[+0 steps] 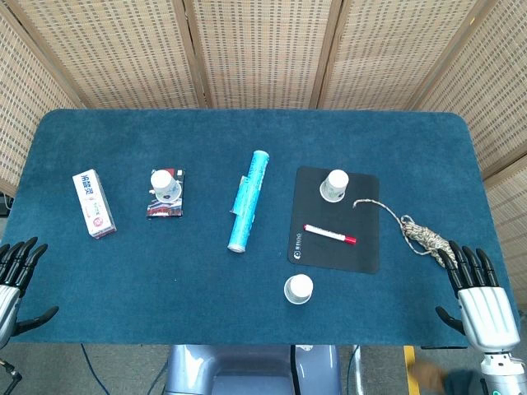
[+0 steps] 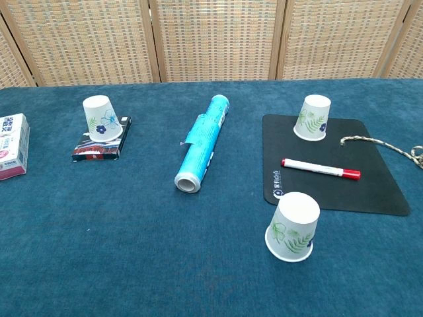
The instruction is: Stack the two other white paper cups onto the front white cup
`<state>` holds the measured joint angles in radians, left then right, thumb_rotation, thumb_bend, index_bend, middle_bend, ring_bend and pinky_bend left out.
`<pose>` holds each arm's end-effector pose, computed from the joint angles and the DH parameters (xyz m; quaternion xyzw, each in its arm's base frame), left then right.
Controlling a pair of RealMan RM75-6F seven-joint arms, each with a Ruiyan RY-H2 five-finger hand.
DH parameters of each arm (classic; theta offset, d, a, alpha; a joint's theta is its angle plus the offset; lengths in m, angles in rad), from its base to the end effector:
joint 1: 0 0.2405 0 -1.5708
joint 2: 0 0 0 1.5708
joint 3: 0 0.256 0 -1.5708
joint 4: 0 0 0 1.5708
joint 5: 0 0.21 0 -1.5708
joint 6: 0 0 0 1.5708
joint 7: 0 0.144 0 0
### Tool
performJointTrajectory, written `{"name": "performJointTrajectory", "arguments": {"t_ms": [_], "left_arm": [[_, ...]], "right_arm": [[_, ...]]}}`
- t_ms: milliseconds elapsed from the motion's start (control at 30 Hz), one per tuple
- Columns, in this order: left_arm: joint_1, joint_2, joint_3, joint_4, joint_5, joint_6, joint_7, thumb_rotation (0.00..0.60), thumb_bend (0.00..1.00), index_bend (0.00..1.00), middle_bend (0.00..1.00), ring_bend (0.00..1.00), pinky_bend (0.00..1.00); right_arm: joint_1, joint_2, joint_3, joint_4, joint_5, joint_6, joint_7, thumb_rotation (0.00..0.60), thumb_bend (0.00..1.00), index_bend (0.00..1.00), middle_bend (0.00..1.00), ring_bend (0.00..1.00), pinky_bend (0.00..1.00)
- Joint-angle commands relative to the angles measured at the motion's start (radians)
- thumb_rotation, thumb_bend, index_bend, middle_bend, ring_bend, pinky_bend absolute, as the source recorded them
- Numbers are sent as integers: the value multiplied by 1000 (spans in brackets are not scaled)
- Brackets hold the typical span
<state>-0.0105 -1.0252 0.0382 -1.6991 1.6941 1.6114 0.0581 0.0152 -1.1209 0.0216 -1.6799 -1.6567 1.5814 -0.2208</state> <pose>-0.2867 0.1381 0.1750 -0.6374 -0.3411 -0.3966 0.5658 -0.2849 -0.1522 0.1540 0.6366 -0.3073 0.3751 0.5997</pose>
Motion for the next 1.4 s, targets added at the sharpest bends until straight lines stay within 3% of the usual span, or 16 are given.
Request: {"name": "performJointTrajectory", "arguments": {"t_ms": [33,300,433,533,800,1000,1167,1267,1400], "left_arm": [[-1,0,-1,0,-2,-2,0,600,0,0,0,0,0],[1,-1,-3,-2,-1,4,1,600,0,0,0,0,0],[0,-5,-12,4,-7,9,-4,600,0,0,0,0,0],[-2,-10,-22,-3,-32,1,9,600,0,0,0,0,0],[-23,-28,-45,-16,-89,-47,61,600,0,0,0,0,0],[-41,-49,-72,-24,-150,-82,117,600,0,0,0,0,0],[-61,-55,-93,-32,-210,-123,142,600,0,0,0,0,0],[-73,-57,-110,-31,-258,-149,146,600,0,0,0,0,0],[-79,-55,-119,-33,-286,-162,149,600,0,0,0,0,0]], "right_arm": [[1,0,-1,-1,3,-5,-4,600,0,0,0,0,0],[20,3,4,-8,11,-35,0,600,0,0,0,0,0],[70,4,25,8,26,-106,-13,600,0,0,0,0,0],[219,0,105,76,70,-279,19,600,0,0,0,0,0],[399,-10,200,149,178,-499,92,600,0,1,0,0,0],[554,-81,265,244,274,-672,85,600,3,36,3,0,0],[714,-187,312,373,406,-847,53,600,97,68,60,2,8],[827,-300,340,519,543,-982,48,600,139,89,99,38,65],[887,-367,336,622,621,-1038,27,600,187,125,144,86,135]]}}
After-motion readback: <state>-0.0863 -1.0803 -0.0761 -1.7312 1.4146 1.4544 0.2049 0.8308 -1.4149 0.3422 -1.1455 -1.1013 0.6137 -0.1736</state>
